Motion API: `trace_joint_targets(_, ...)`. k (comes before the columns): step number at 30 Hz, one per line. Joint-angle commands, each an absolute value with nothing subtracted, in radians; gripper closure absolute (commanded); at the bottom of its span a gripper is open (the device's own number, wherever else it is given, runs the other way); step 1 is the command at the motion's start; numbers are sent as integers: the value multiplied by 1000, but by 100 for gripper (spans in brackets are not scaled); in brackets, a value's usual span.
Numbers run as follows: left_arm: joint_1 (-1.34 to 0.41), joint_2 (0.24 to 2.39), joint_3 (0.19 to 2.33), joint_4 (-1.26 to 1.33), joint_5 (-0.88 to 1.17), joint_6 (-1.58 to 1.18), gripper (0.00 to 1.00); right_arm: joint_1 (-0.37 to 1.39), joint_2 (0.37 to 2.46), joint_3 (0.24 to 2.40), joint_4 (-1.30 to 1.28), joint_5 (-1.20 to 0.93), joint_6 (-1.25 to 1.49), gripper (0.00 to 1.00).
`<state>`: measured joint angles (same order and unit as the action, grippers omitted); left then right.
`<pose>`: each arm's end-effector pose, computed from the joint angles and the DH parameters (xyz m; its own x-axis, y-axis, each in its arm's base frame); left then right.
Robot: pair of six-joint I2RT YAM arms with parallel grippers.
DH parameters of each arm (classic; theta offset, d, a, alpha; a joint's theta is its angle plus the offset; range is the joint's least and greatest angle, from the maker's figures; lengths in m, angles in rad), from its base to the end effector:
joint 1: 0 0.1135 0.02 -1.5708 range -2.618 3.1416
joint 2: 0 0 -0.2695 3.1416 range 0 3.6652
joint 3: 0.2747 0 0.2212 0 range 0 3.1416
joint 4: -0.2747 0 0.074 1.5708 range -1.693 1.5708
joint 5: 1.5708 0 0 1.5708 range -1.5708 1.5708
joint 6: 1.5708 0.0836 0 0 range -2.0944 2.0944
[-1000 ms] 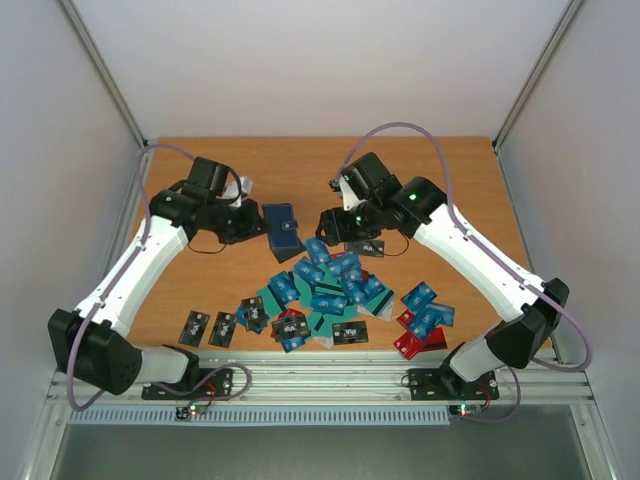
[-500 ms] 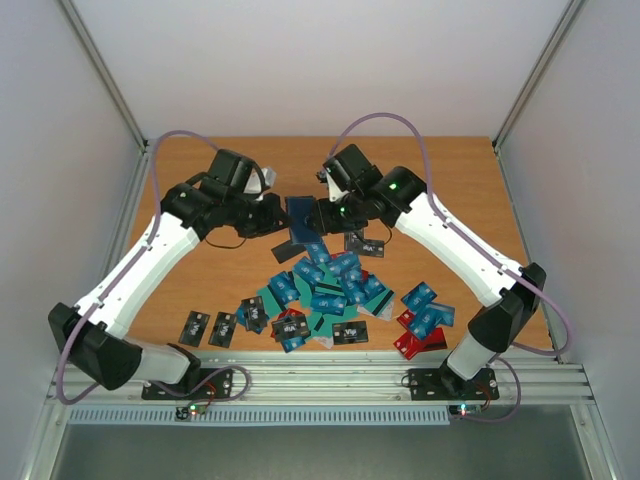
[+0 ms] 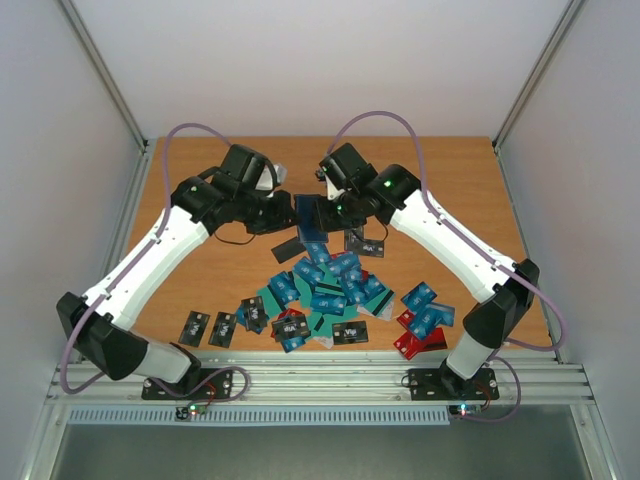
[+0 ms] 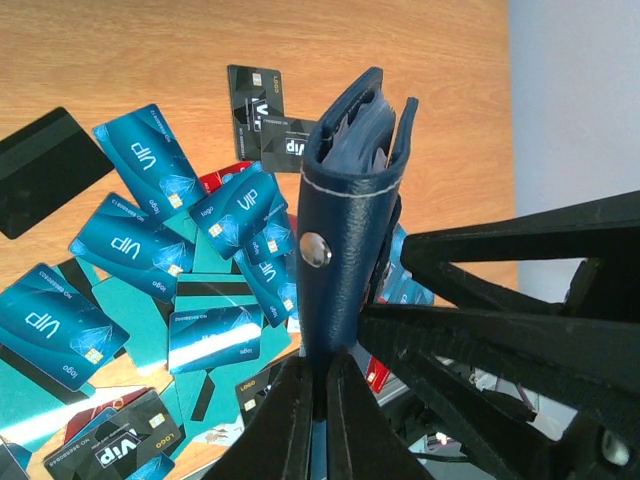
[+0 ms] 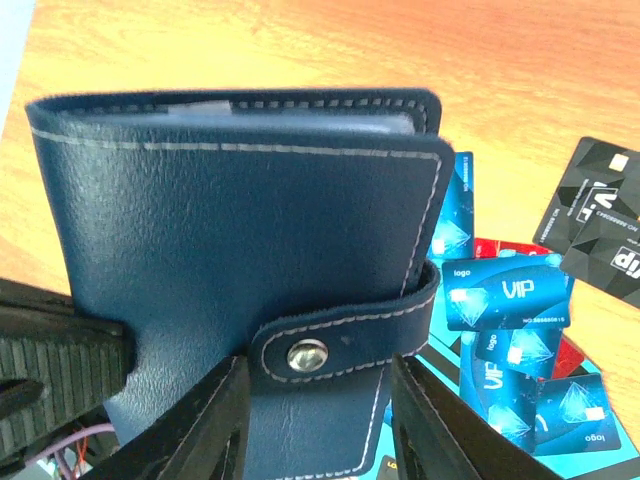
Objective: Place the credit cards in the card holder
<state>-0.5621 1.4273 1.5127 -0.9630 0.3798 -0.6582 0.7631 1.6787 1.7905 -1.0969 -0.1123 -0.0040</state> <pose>0.2249 -0.1783 0.3415 -0.9403 -0.0791 -0.3311 0.1520 0.7726 -0.6165 0.2398 0.2423 0.3339 -0.5993 -0.5787 -0.5532 -0.7340 0.6730 0.0912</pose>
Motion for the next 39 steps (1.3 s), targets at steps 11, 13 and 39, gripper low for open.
trace_joint_targets(11,-578,1444,1577,-963,394,-642,100,773,1739,1870,-1165,-8,-2,76)
trace_joint_targets(13,-578,1452,1586,-971,387,-639,100,773,1742,1871,-1172,-5,-2,79)
trace_joint_targets(39,-600,1489,1668,-999,384,-607,100,773,1770,1895,-1235,103,-2,99)
